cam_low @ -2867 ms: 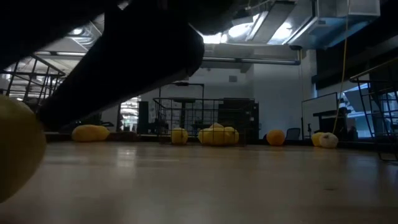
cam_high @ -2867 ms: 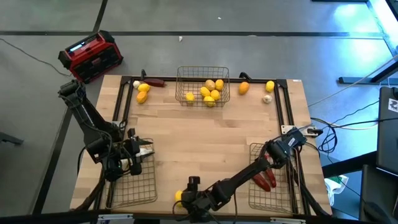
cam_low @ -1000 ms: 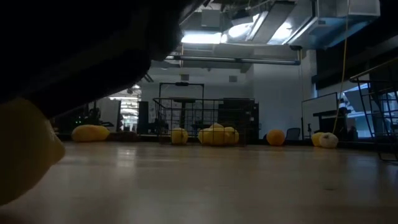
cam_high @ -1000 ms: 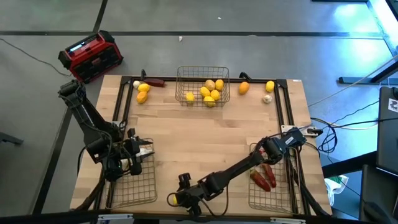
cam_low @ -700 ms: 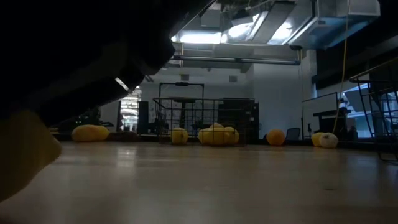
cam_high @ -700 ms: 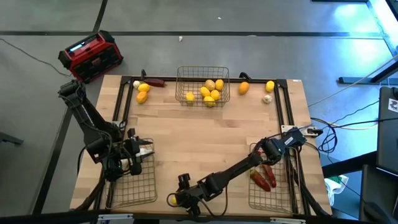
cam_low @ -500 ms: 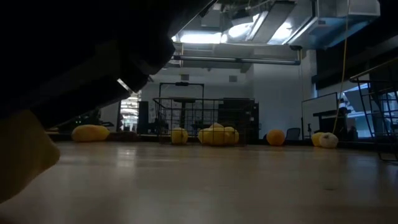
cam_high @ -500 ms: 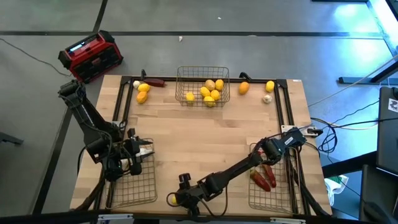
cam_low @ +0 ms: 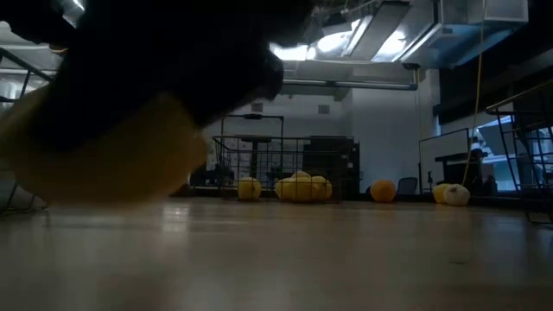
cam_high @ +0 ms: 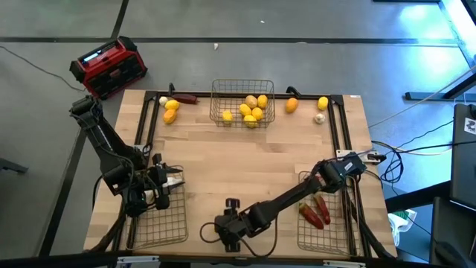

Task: Sort produce into baskets
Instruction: Put the lemon into the top wire basket

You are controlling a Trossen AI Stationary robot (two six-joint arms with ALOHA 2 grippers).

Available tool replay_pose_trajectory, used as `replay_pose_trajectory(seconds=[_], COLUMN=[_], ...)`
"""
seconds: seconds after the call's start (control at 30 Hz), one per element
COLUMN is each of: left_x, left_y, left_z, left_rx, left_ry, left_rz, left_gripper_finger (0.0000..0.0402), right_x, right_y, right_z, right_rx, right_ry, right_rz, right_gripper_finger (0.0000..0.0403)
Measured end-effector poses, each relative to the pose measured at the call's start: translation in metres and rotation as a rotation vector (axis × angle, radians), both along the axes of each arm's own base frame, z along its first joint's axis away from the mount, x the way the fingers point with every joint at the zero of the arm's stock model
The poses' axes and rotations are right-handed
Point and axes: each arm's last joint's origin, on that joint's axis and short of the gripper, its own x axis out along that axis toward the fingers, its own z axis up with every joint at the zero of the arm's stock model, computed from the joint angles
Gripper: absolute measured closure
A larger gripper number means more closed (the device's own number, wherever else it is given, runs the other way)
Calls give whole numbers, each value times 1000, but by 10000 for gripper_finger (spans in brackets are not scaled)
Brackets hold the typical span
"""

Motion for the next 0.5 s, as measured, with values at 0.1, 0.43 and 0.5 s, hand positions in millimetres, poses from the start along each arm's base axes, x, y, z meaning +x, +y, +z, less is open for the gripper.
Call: replay_pose_trajectory(seconds=[0.1,0.43,0.5], left_x=[0,0,-1], left_y=[0,0,1], left_z=[0,0,2], left_rx=[3,-4,-6], left_ry=[0,-5,-7], left_rz=[-2,1,-3], left_gripper_finger=[204,204,204], right_x=[-6,-20,-23], right_y=[-7,-53,-66], right_z=[15,65,73], right_rx=[-53,-189,-217], right_ry=[4,28,43], right_rz=[-45,-229,-261], right_gripper_finger=[213,212,211])
